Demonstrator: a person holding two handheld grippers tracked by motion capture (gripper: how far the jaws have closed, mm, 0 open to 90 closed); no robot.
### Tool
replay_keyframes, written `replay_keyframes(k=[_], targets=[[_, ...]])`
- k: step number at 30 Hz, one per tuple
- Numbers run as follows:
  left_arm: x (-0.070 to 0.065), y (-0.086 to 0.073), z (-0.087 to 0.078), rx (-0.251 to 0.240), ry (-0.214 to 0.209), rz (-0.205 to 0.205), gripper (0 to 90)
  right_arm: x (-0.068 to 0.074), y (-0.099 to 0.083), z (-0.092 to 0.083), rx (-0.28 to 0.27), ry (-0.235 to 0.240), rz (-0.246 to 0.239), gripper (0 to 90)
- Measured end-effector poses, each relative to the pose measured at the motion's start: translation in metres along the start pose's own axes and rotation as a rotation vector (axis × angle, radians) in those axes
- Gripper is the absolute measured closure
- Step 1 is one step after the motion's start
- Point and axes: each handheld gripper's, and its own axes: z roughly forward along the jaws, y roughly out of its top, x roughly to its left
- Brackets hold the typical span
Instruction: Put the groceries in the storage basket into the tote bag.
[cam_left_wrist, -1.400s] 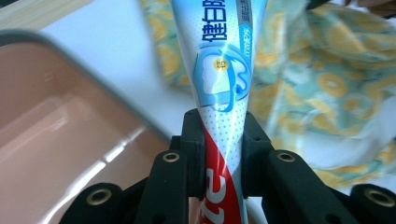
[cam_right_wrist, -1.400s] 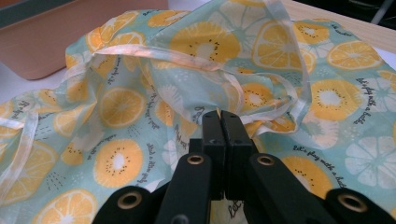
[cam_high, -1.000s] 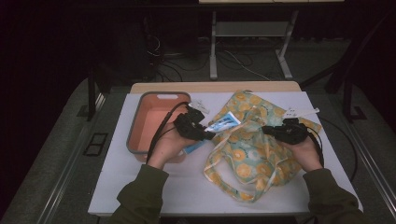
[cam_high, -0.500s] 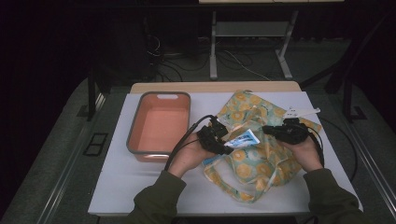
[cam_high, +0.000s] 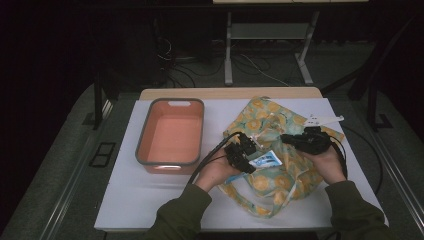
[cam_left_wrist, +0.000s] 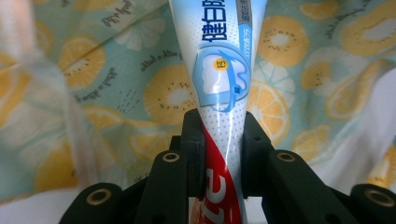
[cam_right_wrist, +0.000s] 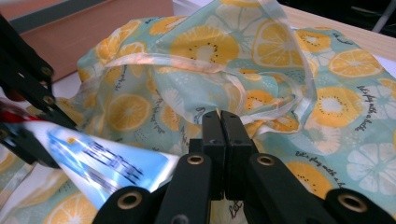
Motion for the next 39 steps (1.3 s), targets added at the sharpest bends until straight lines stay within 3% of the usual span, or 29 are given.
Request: replay_keyframes(k=[9,11,13,17,20,25,27,31,34,39], targets=[[0.002,0.017,0.029,0.026,0.01,-0.017,73.9,0.003,0.001,0.002,0.003,0.005,-0.012,89.5],[0.005,0.016,0.027,-0.009,-0.009,-0.033,72.0,0.002,0.0,0.001,-0.001,0.006,-0.01,89.5],[0.005,0.013,0.022,-0.044,0.008,-0.018,64.5,0.002,0.0,0.0,-0.003,0.006,-0.01,89.5],[0.005,-0.001,0.006,-0.071,0.003,-0.031,52.7,0.002,0.001,0.0,-0.003,0.005,-0.011,89.5],[0.002,-0.017,0.0,-0.059,0.021,-0.029,50.6,0.002,0.001,0.0,-0.002,0.004,-0.011,89.5],[-0.004,-0.037,0.003,-0.039,0.048,-0.022,56.4,0.003,0.001,0.002,0.0,0.002,-0.012,89.5],[-0.003,-0.039,0.004,-0.05,0.037,-0.04,60.8,0.003,0.001,0.002,-0.001,0.003,-0.014,89.5],[-0.005,-0.034,0.001,-0.047,0.052,-0.028,69.1,0.004,0.001,0.002,0.001,0.006,-0.017,89.5],[-0.008,-0.027,0.002,-0.043,0.086,-0.005,71.5,0.004,0.001,0.002,0.0,0.006,-0.017,89.5],[-0.006,-0.008,0.009,-0.058,0.092,-0.006,73.1,0.005,0.002,0.003,-0.003,0.01,-0.022,89.5]])
